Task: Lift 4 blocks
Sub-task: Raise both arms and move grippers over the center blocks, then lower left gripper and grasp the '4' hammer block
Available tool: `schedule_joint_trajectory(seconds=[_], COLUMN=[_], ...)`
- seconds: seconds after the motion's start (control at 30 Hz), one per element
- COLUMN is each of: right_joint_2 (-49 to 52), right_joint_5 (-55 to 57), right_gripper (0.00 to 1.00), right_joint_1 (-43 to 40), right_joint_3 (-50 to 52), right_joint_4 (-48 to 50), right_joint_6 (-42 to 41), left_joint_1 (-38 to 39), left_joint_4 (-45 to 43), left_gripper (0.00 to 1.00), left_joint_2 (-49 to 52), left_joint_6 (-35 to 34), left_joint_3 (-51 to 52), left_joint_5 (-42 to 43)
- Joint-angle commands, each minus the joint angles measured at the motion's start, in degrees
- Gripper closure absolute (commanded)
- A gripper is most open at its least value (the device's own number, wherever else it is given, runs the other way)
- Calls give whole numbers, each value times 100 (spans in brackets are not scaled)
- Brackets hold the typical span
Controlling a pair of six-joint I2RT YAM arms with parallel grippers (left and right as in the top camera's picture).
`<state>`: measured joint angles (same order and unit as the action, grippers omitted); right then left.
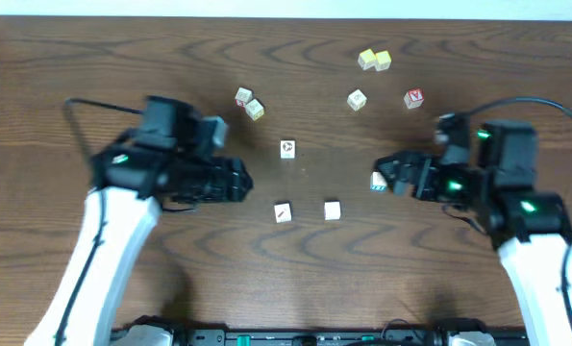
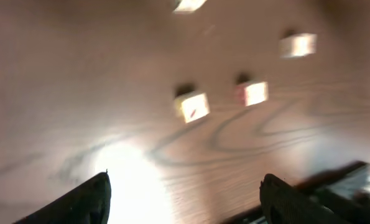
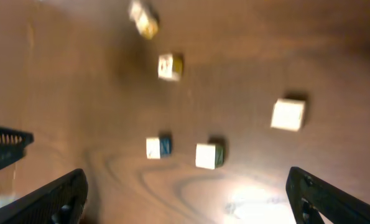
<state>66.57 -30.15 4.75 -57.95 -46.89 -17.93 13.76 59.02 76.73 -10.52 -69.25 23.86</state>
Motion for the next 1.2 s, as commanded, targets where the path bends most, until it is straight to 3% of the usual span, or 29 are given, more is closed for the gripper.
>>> schedule_joint_trajectory(seconds=[0.0, 0.2, 0.4, 0.57, 0.7, 1.07, 1.17], right_joint_2=[647, 1447, 1639, 1639, 1639, 1639, 1639], right_joint_5=[846, 1534, 1534, 1510, 1530, 1537, 1537], right_gripper=[1, 1, 1, 1, 1, 1, 1], right_joint_1=[651, 1088, 1143, 1143, 1143, 1143, 1143], right_joint_3=[-247, -584, -581, -579, -579, -579, -579], right_joint_4=[-356, -754, -623, -382, -367, -295, -278], right_joint_6=[-90, -90, -87, -90, -92, -90, -90], left_joint_1=[658, 1023, 1268, 1718, 1851, 2295, 2435], left_joint_4=[0, -424, -581, -741, -765, -1099, -1224], left_gripper=[23, 23, 23, 23, 23, 23, 23], left_joint_2=[503, 1064, 1552, 2249, 2518, 2702, 2704], left_joint_6=[-960, -999, -1019, -1130, -1768, -2308, -2634], left_joint_3=[-116, -116, 50, 68, 68, 133, 188], left_joint_5=[-1561, -1552, -863, -870, -1215, -1231, -1609])
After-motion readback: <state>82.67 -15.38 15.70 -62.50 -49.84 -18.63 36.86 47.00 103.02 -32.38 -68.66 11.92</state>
